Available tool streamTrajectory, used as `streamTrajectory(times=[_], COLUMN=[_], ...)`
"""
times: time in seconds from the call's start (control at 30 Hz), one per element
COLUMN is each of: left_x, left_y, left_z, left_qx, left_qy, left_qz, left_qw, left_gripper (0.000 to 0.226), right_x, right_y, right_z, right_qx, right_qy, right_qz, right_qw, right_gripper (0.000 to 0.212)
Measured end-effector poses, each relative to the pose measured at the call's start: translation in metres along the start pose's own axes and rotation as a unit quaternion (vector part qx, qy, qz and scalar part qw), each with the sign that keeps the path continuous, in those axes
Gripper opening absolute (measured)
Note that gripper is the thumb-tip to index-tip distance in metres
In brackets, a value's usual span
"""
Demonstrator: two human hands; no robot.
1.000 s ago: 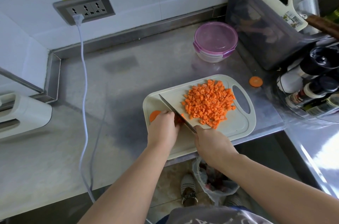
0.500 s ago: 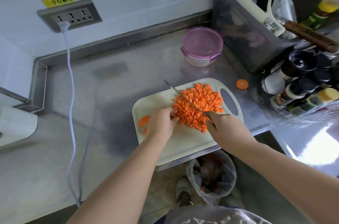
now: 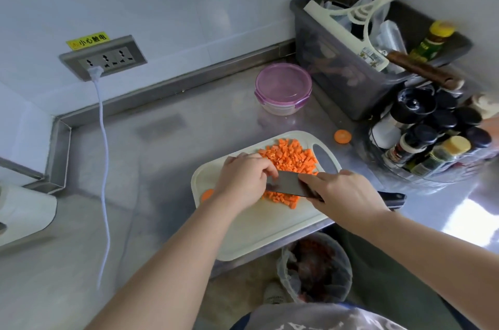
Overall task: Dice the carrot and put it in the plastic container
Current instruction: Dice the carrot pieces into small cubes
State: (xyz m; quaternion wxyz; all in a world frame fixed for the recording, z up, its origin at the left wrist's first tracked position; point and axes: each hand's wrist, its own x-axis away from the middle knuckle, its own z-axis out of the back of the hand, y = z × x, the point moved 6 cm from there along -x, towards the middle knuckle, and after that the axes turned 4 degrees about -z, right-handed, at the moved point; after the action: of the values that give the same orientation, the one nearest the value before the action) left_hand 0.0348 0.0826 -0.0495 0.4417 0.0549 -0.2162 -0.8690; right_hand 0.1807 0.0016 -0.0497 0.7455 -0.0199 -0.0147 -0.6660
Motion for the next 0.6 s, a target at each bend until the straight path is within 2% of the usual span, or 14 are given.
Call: streamTrajectory(times=[0.1,0.2,0.27,0.33,0.47,0.53,0.6], left_x=[-0.009,-0.013,-0.012,-0.008,0.018,0.035,0.051], left_y=[0.001,-0.005,-0.013,-0.029,-0.082,-0.108,-0.124], left_z=[-0.014,-0.016,-0.008,0.004,0.023,0.020,0.006], left_qx=[-0.034,0.002,0.077,0.148,0.140,0.113,0.082], left_qy=[-0.022,-0.013,0.029,0.088,0.166,0.146,0.060], left_qz=[0.003,0.008,0.027,0.061,0.149,0.178,0.190], left_qw=[0.999,1.000,0.996,0.983,0.965,0.967,0.976], left_gripper=[0.040,0.043,0.043,0.042,0.036,0.035,0.035], right_x=[0.003,0.005,0.006,0.005,-0.001,-0.006,-0.012], right_y=[0.000,0.002,0.002,-0.001,0.001,-0.002,-0.008], right_z=[0.004,0.004,0.005,0.002,-0.004,-0.010,-0.014], right_qx=[-0.006,-0.014,-0.014,-0.022,-0.131,-0.169,-0.200], right_qy=[0.012,0.034,0.042,0.011,-0.048,-0.062,-0.084], right_qz=[0.002,0.007,0.006,-0.005,-0.079,-0.103,-0.122], right_qw=[1.000,0.999,0.999,1.000,0.987,0.978,0.969], right_gripper=[0.025,0.026,0.023,0.025,0.032,0.036,0.039])
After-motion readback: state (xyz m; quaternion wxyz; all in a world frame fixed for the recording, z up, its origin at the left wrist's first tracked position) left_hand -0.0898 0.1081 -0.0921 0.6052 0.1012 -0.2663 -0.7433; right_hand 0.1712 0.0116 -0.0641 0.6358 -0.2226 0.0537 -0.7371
